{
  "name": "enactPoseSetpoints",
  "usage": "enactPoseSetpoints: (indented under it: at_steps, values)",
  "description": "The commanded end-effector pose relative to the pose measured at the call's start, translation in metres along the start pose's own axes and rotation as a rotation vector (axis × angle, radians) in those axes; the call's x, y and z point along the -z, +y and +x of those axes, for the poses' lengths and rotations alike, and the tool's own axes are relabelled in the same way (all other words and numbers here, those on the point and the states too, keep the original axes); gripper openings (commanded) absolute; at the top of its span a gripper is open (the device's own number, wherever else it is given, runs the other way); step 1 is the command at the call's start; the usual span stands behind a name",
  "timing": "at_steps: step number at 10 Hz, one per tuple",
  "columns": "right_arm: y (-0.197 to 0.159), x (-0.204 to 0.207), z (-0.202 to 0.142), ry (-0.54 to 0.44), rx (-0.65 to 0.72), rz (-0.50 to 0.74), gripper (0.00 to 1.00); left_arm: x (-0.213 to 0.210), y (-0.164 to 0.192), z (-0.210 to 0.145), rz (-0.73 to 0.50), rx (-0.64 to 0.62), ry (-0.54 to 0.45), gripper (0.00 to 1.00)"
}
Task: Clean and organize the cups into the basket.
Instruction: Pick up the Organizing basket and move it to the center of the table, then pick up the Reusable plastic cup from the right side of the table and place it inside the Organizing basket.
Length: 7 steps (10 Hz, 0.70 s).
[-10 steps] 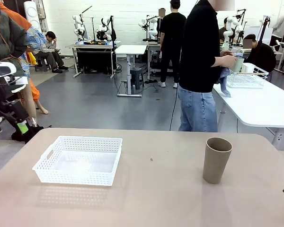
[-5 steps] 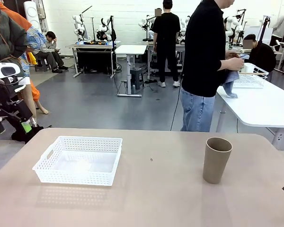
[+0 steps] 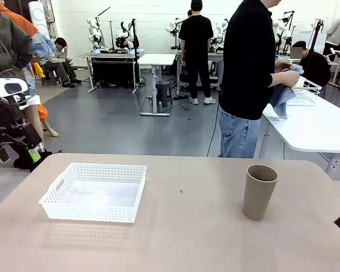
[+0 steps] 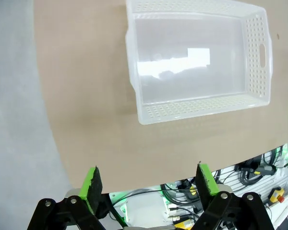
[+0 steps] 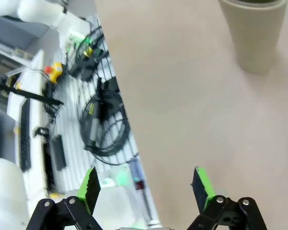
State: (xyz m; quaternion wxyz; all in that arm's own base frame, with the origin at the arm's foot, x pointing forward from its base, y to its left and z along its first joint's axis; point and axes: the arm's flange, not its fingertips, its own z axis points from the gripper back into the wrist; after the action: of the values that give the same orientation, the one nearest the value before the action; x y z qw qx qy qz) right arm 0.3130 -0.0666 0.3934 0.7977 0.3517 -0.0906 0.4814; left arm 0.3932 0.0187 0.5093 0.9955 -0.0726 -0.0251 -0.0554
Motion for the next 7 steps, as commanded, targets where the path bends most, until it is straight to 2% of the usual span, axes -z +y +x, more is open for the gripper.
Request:
enactPoseSetpoints:
  at_steps: [1, 2, 3, 4, 5, 7]
  values:
    - [-0.036, 0.007, 0.006, 0.017, -0.265, -0.102, 1.0, 0.014, -0.011, 0.005, -0.048, 0.062, 0.038, 1.0]
    - [-0.051, 0.01, 0.009, 0.02, -0.309, -0.208, 1.0, 0.018, -0.017, 0.006, -0.037, 0.079, 0.044, 1.0]
    - [-0.064, 0.012, 0.011, 0.0, -0.358, -0.26, 1.0, 0.024, -0.021, 0.008, -0.02, 0.09, 0.067, 1.0]
    - [-0.077, 0.013, 0.014, -0.035, -0.399, -0.365, 1.0, 0.035, -0.025, 0.011, 0.0, 0.084, 0.095, 1.0]
    - [-0.088, 0.013, 0.019, -0.091, -0.397, -0.408, 1.0, 0.043, -0.027, 0.014, 0.006, 0.08, 0.119, 1.0]
    - [-0.102, 0.014, 0.032, -0.12, -0.408, -0.397, 1.0, 0.052, -0.031, 0.017, 0.014, 0.072, 0.14, 1.0]
